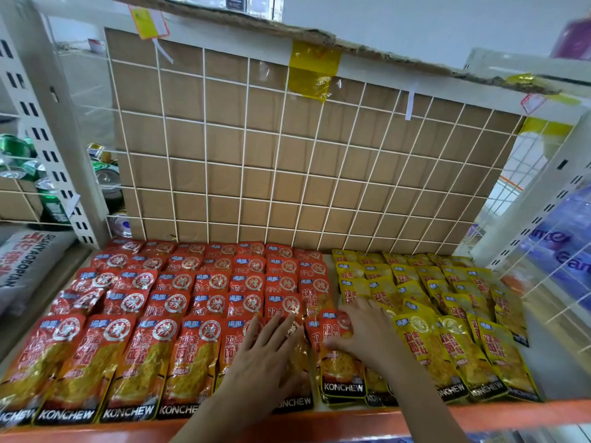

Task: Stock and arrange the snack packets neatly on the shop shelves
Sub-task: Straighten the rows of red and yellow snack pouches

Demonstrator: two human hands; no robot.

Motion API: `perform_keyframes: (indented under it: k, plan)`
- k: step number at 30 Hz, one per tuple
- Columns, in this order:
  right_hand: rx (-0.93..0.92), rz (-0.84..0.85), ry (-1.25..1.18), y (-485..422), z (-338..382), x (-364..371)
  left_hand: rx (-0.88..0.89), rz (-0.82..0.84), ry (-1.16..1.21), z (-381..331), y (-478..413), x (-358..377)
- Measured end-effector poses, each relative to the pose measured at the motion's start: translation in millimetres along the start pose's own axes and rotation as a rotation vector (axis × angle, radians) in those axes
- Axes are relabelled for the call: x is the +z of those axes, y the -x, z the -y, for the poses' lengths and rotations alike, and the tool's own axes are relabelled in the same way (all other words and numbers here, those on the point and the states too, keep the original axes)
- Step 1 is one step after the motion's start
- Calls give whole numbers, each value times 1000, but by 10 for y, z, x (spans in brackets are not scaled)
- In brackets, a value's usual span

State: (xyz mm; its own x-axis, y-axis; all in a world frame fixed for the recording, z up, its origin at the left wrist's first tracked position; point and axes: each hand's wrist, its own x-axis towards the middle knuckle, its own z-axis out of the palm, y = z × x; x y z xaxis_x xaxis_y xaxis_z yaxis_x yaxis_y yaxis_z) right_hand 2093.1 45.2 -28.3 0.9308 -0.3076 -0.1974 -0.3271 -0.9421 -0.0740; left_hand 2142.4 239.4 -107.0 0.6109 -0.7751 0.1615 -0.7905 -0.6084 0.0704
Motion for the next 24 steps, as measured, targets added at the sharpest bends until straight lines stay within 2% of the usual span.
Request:
perform_keyframes:
  k: [4,14,24]
  plan:
    - [-34,-28,-94,-41,12,-19,0,18,-8,9,-4,3]
    - [-72,29,-173,-105,85,-94,-4,12,-22,5,-10,17]
    - [-107,-51,-513,-282,44,-62,-3,26,-41,15,-20,39]
